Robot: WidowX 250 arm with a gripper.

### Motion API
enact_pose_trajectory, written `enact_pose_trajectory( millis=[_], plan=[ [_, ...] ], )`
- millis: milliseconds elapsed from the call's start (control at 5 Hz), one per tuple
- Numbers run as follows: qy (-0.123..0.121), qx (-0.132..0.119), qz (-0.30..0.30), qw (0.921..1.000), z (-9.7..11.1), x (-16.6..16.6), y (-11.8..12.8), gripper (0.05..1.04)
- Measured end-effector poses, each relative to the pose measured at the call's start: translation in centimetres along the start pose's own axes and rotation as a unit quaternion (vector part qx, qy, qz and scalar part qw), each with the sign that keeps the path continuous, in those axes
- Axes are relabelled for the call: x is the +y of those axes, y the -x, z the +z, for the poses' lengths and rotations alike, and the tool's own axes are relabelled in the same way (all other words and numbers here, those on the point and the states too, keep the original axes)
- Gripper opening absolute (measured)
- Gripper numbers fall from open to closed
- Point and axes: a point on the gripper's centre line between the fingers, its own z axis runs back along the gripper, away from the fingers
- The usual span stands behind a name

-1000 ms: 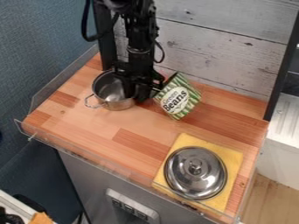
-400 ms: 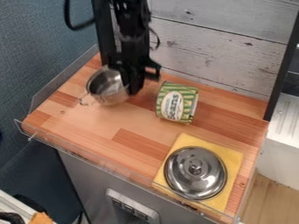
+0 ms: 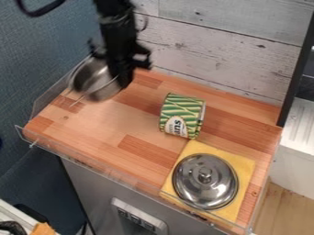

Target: Knock over the can and move the silver pot to the bottom left of the table

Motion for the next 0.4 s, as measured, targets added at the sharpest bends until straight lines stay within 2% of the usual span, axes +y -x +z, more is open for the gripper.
enact_pose_trajectory(
  millis=[200, 400],
  plan=[
    [-0.006, 0.009, 0.014, 0.9999, -1.8, 1.7, 1.4, 0.077],
    [-0.013, 0.029, 0.048, 0.9983, -4.7, 3.6, 2.0, 0.077]
  ],
)
